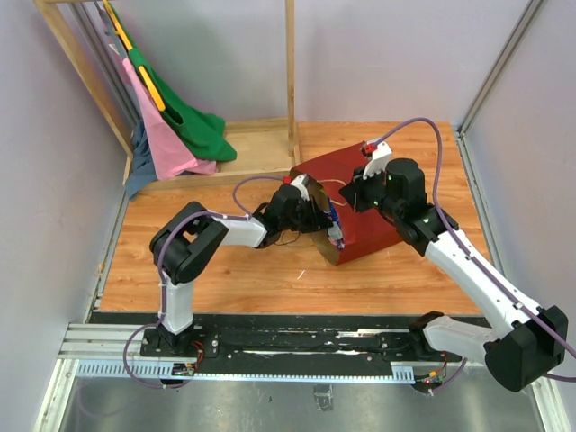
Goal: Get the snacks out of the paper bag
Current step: Take out the snack from the paper bag, then place the snack at the center of the board.
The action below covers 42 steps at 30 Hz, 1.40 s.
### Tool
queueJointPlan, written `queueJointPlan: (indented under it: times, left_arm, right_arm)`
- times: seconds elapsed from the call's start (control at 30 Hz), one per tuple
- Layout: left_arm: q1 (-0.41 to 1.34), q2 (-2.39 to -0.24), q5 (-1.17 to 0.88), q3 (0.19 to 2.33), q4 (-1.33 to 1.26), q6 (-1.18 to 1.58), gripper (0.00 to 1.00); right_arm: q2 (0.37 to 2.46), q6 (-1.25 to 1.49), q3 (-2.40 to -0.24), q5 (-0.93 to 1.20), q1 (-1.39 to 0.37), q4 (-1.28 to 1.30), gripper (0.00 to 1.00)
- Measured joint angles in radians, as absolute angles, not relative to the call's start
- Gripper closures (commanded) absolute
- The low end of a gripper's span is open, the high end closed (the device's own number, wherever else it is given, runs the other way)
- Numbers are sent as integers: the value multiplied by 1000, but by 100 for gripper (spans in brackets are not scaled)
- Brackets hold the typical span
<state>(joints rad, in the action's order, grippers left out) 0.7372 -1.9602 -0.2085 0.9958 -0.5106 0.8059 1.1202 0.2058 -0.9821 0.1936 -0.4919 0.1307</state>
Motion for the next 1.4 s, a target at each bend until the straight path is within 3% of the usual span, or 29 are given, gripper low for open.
queueJointPlan:
  times: [0.4, 1.1, 1.4]
  left_arm:
    - [725, -1784, -152, 988, -329, 672, 99]
    - [582, -1222, -45, 850, -86, 522, 99]
    - [491, -1039, 188, 850, 106, 495, 100]
  right_arm:
    - [1115, 206, -982, 199, -481, 124, 99]
    - [1097, 206, -982, 202, -481, 124, 99]
    - [1092, 206, -967, 202, -481, 118, 99]
